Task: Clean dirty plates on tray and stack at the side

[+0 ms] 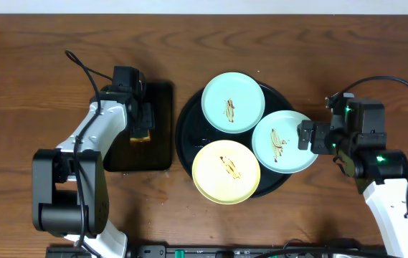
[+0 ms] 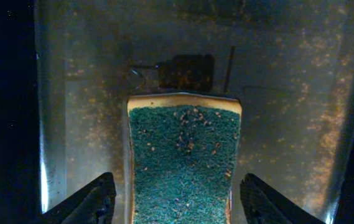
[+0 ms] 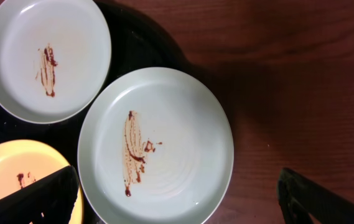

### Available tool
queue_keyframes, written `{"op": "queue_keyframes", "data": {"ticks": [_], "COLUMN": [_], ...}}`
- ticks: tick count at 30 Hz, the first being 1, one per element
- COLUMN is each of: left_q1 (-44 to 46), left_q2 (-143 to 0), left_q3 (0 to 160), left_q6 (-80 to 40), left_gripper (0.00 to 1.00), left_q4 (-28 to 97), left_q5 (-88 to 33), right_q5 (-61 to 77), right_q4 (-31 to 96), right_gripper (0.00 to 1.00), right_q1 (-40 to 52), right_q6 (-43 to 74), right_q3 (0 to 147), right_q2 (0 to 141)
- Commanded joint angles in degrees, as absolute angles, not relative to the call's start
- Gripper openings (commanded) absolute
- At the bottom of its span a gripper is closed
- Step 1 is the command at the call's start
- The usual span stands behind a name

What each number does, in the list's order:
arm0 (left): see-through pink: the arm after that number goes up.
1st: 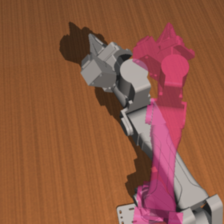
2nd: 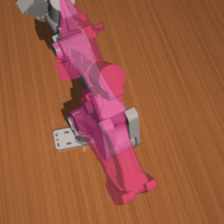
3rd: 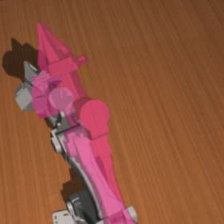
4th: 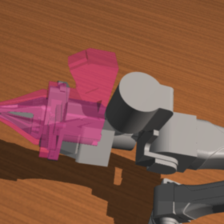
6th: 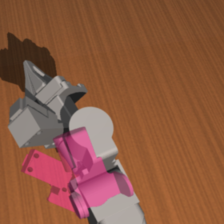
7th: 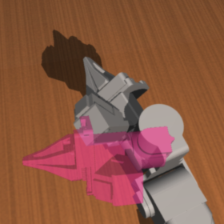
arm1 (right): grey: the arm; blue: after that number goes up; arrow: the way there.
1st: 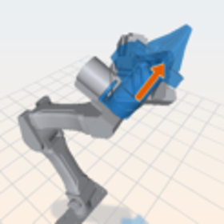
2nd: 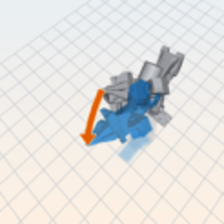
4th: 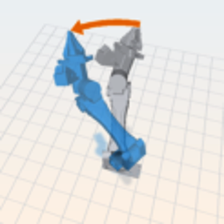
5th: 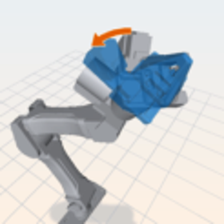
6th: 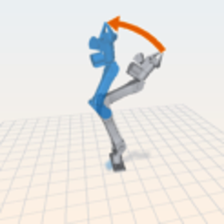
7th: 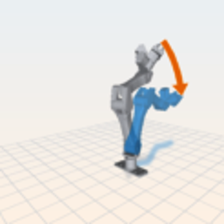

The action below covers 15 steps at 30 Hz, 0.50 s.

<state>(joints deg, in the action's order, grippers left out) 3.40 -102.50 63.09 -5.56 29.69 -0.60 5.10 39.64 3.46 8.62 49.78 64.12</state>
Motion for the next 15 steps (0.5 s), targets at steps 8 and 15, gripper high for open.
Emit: {"op": "queue_keyframes", "data": {"ticks": [8, 15], "left_q1": [4.45, 4.60], "left_q2": [-102.96, -103.00], "left_q3": [62.04, 61.89], "left_q6": [-5.04, -5.04], "left_gripper": [0.58, 0.57], "left_q4": [29.39, 29.43], "left_q5": [0.69, 0.71], "right_q5": [4.58, 4.58], "right_q4": [39.66, 39.66], "right_gripper": [0.99, 0.99], "right_q1": [3.73, 3.73], "right_q6": [9.41, 9.41], "right_q3": [50.74, 50.74], "right_q2": [64.14, 64.14]}}
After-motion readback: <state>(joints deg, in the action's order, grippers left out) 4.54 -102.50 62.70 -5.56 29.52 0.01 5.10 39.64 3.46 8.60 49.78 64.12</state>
